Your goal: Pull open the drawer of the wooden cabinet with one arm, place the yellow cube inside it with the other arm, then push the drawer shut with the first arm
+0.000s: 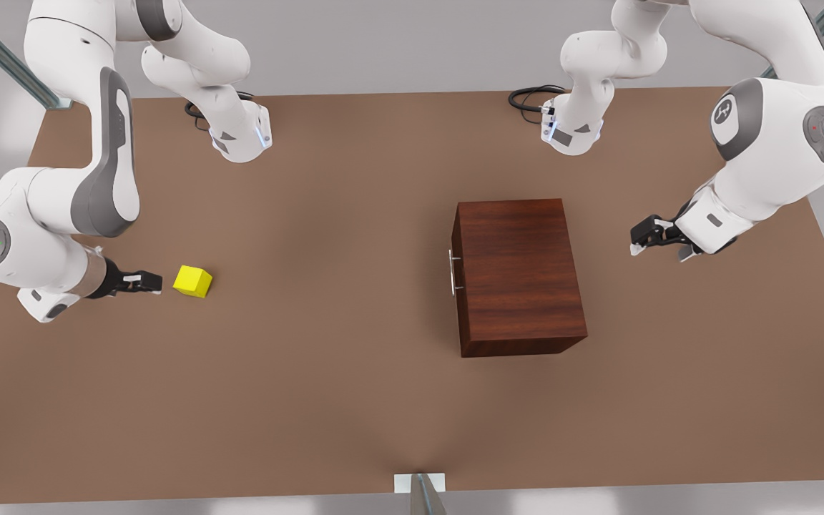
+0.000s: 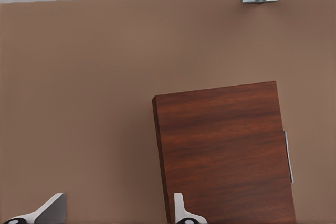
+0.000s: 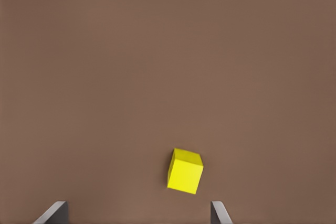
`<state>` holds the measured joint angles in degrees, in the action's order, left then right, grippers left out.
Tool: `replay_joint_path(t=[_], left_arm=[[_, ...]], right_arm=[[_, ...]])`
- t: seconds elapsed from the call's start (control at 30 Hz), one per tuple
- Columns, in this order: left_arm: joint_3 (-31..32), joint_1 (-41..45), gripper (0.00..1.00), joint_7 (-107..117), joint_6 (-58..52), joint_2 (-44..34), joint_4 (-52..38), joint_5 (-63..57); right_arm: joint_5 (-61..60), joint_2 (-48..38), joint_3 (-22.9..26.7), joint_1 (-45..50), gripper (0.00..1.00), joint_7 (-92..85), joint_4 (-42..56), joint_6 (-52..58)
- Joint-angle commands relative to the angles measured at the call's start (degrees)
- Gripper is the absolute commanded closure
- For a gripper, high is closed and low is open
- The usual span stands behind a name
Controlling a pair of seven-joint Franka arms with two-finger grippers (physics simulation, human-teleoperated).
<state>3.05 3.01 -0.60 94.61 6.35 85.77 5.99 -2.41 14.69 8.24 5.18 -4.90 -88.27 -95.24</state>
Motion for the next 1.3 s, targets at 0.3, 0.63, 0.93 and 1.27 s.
replay_joint_path(t=[0.3, 0.63, 0.93, 1.27], left_arm=[[0.37, 25.36, 0.0, 32.84, -2.33, 4.81, -0.43, -7.84], [0.29, 45.51, 0.0, 62.65, 4.79, 19.05, -4.47, -16.01], [-0.15, 45.51, 0.0, 69.33, 8.22, 25.73, -5.35, -22.78], [-0.51, 45.59, 0.0, 68.81, 8.13, 30.56, -6.76, -31.57]], right_arm=[[0.04, 0.69, 0.19, -0.43, 0.0, 15.27, -0.15, -3.11], [-0.14, -6.69, 0.99, -2.81, 0.0, 19.93, -25.46, -19.54], [-0.4, -3.88, 0.9, -3.07, 0.0, 22.04, -35.48, -34.23], [-0.23, 1.04, 0.55, -4.74, 0.0, 21.16, -40.23, -43.8]])
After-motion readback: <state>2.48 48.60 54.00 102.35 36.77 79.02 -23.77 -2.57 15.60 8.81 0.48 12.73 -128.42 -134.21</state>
